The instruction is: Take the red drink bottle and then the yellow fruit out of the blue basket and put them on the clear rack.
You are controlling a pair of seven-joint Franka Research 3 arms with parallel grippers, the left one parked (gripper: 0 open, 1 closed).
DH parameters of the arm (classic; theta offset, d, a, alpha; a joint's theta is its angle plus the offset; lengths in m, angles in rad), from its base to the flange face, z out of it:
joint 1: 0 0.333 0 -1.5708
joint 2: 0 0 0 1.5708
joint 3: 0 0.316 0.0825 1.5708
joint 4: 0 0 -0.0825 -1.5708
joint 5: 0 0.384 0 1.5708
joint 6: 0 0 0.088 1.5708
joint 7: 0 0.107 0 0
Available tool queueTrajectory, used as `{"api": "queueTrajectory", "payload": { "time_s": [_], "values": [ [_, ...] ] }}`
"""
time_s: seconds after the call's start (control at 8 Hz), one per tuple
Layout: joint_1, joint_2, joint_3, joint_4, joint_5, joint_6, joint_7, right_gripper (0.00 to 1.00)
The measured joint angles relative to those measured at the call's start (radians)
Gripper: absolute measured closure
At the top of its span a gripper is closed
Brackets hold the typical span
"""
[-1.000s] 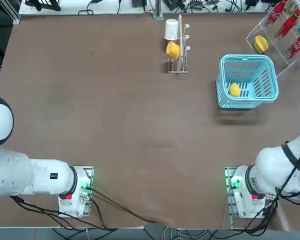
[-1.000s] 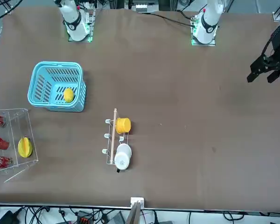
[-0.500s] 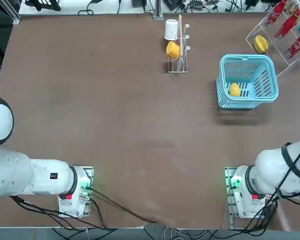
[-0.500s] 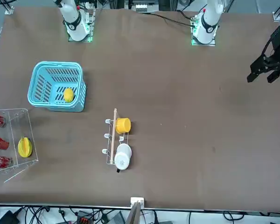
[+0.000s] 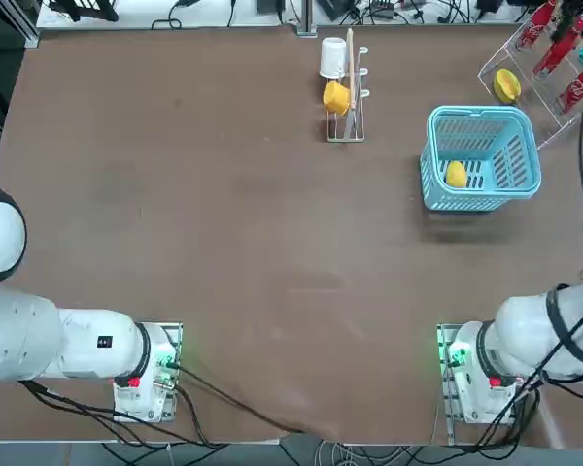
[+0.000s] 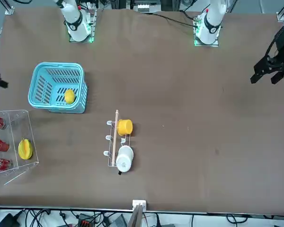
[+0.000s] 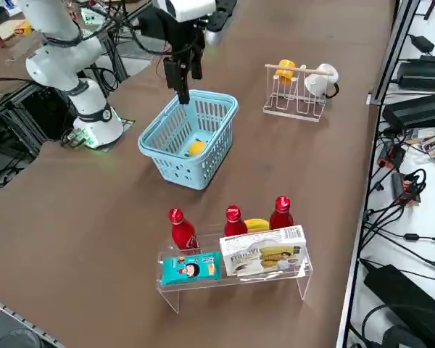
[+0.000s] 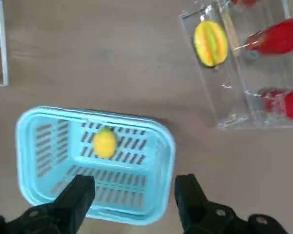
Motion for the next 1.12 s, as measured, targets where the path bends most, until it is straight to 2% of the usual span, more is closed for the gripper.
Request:
{"api": "queueTrajectory", "payload": {
  "time_s": [0.25, 0.5, 0.75, 1.12],
  "values": [
    [0.060, -0.154, 0.003, -0.265, 0.000, 0.142, 0.118, 0.00],
    [0.104, -0.254, 0.003, -0.459, 0.000, 0.227, 0.164, 0.00],
    [0.143, -0.287, 0.008, -0.579, 0.000, 0.310, 0.192, 0.00],
    [0.154, -0.284, 0.035, -0.723, -0.001, 0.453, 0.199, 0.00]
  ]
}}
